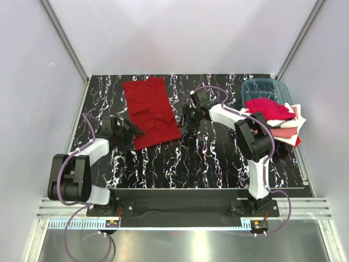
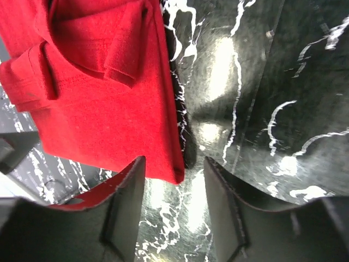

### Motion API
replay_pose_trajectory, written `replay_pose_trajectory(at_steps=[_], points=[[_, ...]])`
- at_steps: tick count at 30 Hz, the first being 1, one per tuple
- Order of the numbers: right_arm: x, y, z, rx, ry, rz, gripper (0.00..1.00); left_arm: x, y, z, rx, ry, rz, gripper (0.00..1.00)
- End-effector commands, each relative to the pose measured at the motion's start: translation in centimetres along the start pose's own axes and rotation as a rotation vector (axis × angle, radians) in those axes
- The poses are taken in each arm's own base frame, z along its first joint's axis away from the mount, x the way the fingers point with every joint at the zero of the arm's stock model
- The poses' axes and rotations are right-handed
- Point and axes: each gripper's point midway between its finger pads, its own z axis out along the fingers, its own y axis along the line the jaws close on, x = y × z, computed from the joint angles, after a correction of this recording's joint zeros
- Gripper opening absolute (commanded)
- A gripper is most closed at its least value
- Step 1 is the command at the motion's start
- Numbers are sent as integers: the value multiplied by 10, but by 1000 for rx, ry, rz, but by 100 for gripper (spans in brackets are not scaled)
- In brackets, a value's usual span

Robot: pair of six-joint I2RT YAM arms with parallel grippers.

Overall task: Fold and stack the t-shirts
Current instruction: Fold the tshirt

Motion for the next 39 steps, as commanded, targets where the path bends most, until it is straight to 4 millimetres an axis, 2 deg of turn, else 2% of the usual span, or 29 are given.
replay_pose_trajectory(at_steps=[1, 6, 9, 13, 17, 18, 21, 22, 23, 24, 26, 27, 28, 30, 31, 32, 34, 35, 37, 38, 39], points=[[-2, 18, 8, -94, -1, 21, 53, 2, -14, -8, 94, 0, 68, 96], [12, 16, 17, -122, 37, 45, 52, 9, -2, -10, 60, 12, 104, 96], [22, 12, 18, -128, 58, 55, 53, 15, -1, -12, 76, 31, 114, 95], [37, 2, 22, -117, 90, 79, 52, 11, -1, -19, 62, 8, 151, 95], [44, 2, 31, -142, 123, 102, 40, 7, 1, -27, 47, -31, 175, 95], [44, 3, 30, -143, 126, 102, 25, 8, 4, -28, 43, -32, 179, 95], [33, 1, 20, -107, 69, 93, 1, 10, 1, -30, 69, -36, 198, 95], [27, -6, 16, -71, 29, 90, 0, 11, 0, -30, 81, -33, 202, 95], [17, -4, 5, -68, -8, 89, 0, 13, -3, -29, 98, -24, 204, 95], [14, -17, -1, -46, -29, 117, 0, 13, -4, -26, 105, -23, 204, 94], [10, -33, -16, -14, -76, 153, 0, 22, -6, -22, 111, 10, 215, 92], [2, -43, -23, 2, -120, 180, 0, 31, -7, -17, 111, 37, 229, 91], [4, -49, -27, 15, -133, 191, 0, 35, -10, -16, 114, 49, 241, 89], [16, -57, -36, 36, -152, 196, 0, 47, -11, -16, 96, 63, 271, 87], [24, -58, -38, 29, -147, 199, 0, 62, -14, -16, 96, 87, 316, 87], [41, -64, -39, 29, -123, 206, 0, 66, -11, -16, 73, 74, 340, 87], [52, -62, -40, -8, -111, 199, 0, 81, -11, -24, 78, 86, 376, 86], [64, -66, -41, -10, -94, 211, 0, 88, 3, -24, 54, 87, 375, 85], [65, -59, -41, -44, -110, 198, 0, 92, 6, -31, 69, 62, 367, 84], [69, -57, -41, -53, -111, 197, 0, 97, 17, -32, 58, 71, 359, 82], [71, -55, -41, -60, -109, 192, 0, 99, 19, -34, 59, 74, 349, 78]])
